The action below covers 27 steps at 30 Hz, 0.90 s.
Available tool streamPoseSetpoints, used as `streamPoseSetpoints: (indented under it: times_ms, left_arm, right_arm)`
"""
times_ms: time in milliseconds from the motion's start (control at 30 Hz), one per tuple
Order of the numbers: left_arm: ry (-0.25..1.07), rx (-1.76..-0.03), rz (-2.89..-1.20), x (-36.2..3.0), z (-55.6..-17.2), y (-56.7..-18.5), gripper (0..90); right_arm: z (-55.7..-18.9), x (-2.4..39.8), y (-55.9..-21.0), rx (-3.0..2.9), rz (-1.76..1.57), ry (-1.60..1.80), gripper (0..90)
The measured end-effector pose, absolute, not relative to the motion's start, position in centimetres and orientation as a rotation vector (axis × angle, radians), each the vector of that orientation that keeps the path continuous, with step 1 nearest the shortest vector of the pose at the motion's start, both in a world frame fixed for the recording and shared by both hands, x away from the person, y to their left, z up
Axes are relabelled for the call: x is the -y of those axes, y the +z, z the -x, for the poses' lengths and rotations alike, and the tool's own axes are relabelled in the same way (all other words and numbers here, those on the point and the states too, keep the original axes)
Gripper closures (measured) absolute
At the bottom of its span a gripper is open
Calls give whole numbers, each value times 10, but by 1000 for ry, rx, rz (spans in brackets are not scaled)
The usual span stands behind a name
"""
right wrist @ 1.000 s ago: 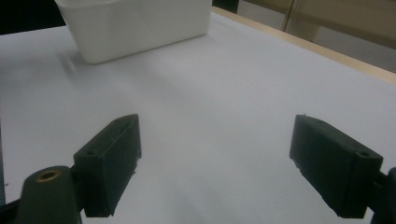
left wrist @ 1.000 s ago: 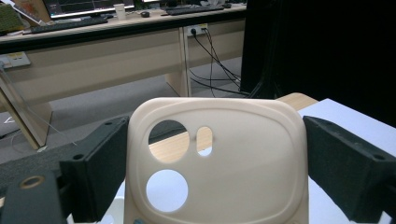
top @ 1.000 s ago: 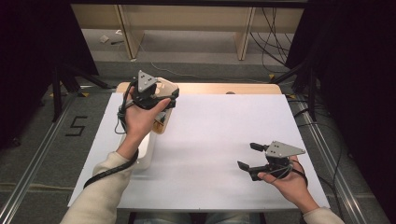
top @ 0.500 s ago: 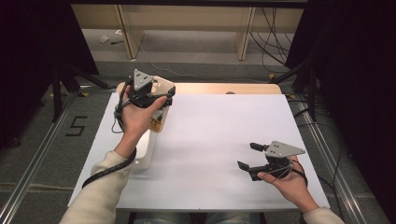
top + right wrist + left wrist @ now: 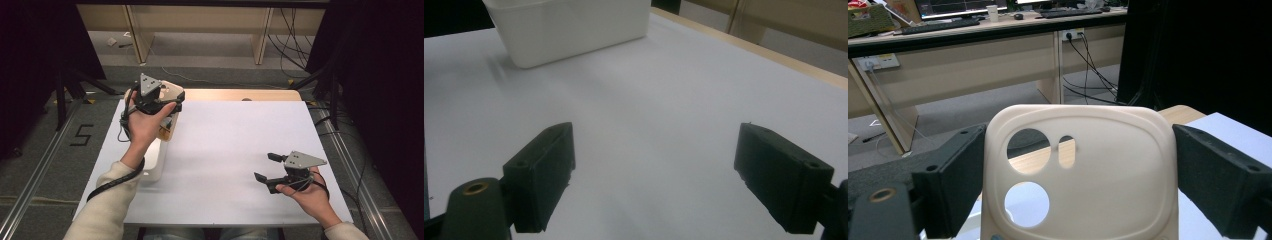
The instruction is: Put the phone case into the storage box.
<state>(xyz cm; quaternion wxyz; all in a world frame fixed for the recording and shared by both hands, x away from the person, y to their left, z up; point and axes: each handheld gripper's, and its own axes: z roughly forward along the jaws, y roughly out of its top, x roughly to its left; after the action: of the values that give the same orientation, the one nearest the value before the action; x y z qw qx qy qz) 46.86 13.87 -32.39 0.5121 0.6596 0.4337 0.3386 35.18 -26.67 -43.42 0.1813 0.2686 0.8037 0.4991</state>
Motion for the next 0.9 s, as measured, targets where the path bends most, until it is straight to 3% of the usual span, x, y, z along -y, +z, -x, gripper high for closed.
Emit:
streamPoseSetpoints:
  times_ms: [900]
  left_arm:
    - [841, -1103, -1529, -156, -472, -323, 109]
  right_arm:
    - [-352, 267, -434, -2268, -757, 1410, 176]
